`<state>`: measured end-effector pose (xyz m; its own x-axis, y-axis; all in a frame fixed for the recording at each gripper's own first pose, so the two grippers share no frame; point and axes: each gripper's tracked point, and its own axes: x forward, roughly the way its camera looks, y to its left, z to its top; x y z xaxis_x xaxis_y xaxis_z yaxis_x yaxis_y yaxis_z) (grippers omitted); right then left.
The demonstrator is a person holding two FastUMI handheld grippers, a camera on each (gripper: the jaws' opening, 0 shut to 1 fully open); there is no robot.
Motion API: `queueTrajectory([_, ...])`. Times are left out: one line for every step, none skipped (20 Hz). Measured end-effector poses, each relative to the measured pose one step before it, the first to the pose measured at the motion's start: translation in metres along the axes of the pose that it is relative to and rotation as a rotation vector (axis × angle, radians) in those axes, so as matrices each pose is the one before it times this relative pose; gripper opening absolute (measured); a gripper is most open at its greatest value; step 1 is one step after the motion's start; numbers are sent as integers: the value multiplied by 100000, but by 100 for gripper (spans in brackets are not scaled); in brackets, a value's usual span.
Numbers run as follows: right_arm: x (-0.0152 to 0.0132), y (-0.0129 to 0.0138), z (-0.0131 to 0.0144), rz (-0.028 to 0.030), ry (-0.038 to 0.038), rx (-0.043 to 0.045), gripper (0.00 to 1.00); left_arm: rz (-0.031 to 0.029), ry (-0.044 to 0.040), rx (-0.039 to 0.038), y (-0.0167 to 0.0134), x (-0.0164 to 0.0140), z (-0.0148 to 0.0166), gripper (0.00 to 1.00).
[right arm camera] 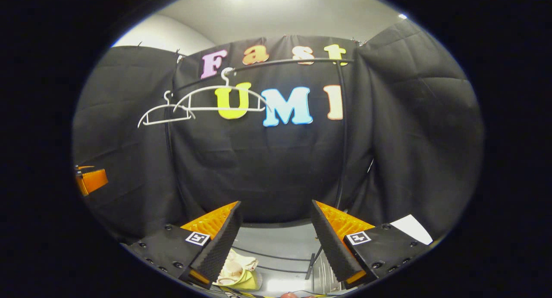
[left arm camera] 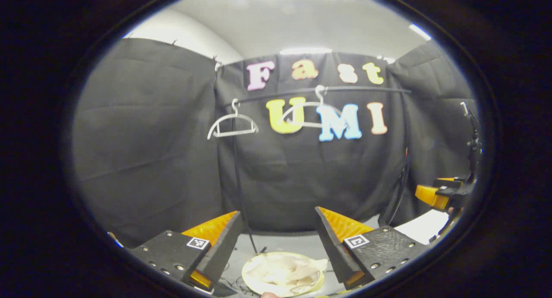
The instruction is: Grasp the clothes on the hanger with both hands and then place them into the laundry hamper below.
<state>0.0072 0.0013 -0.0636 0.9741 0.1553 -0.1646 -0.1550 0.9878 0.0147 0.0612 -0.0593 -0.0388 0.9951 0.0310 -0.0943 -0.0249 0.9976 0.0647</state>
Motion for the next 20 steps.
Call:
queueTrajectory([-495,-1155,1174,-1420,-3467,-211,99,-1535,-3955,-1694,-1420,-389,2028,99])
queueTrajectory([-395,-884,1016,-1459,-3486,-153,99,-1564,-2874,-1778,-1149,-390,1936,99])
queueTrajectory([-341,-875,1153,-1413,-3136,-354,99,-1560,-2559,-1390,-1127,-389,1269,98])
queueTrajectory([-304,-819,993,-1930,-2787,-23,98,-1672,-2677,-436,-1205,-810,1345,98])
queueTrajectory([-313,-656,1025,-1216,-2637,11,94,-1181,-2225,596,-781,-750,1139,98])
queueTrajectory([-88,-313,869,-266,-2054,247,94,-99,-1946,28,-121,-380,955,98])
queueTrajectory([-183,-193,716,-510,-1711,712,94,-620,-704,-1164,-204,-279,662,98])
queueTrajectory([-326,-606,287,-1630,-1081,1127,98,-731,-607,-797,-99,-273,241,98])
queueTrajectory([-246,-562,122,-1987,-918,1595,93,646,-397,-209,497,-207,189,98])
queueTrajectory([-315,-275,-222,-1137,-216,1752,98,1405,264,179,1027,-319,-351,98])
queueTrajectory([-181,-30,-338,-647,-637,1662,98,1042,264,666,639,-245,-496,98])
queueTrajectory([10,207,-236,355,-972,1388,98,1007,226,1146,583,-237,-393,98])
queueTrajectory([32,257,-788,558,1607,386,98,1488,1015,625,628,-191,-822,98])
queueTrajectory([162,-186,-1437,-628,1642,-584,98,1505,315,-260,585,-203,-578,98])
queueTrajectory([97,-103,-593,-490,485,-980,98,-412,800,-355,119,-53,-814,98])
queueTrajectory([115,189,66,-265,-541,-951,98,-1245,742,234,80,-125,-725,98])
queueTrajectory([216,290,194,-293,-1218,-903,98,-111,-170,349,514,114,-496,98])
queueTrajectory([333,202,281,-897,-1753,-936,98,629,380,162,550,119,-447,98])
queueTrajectory([355,353,340,-566,-1258,-572,93,-273,1219,-291,215,91,-734,98])
queueTrajectory([277,563,29,146,-688,-67,98,-749,849,-608,66,3,-469,98])
